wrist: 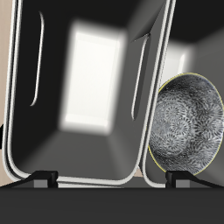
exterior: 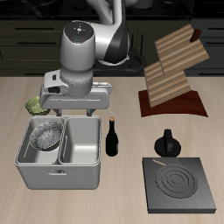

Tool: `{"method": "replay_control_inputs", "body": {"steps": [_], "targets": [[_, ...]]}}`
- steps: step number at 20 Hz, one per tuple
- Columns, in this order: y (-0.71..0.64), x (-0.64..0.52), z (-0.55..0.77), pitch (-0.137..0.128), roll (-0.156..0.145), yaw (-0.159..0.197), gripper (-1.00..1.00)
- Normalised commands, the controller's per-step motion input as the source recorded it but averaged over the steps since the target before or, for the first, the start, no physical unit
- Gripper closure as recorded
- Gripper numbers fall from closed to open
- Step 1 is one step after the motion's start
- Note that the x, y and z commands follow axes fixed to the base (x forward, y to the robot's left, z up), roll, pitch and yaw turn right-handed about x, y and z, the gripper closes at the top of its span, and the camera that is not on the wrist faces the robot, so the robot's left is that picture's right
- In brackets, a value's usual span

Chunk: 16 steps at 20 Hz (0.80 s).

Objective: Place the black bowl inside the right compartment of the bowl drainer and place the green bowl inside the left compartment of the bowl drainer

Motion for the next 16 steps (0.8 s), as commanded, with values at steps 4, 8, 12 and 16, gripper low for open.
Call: {"method": "replay_control_inputs", "body": {"steps": [4, 8, 12, 16], "targets": [[-0.05, -0.2, 0.12, -0.012, -0.023, -0.01, -1.0], [-0.18, -0.16, 0.03, -0.017, -0.054, -0.015, -1.0], [-0.12, -0.53, 0.21, -0.089, -0.062, -0.051, -1.0], [0.05, -0.38, 0.12, -0.047, 0.009, -0.008, -1.0]]}}
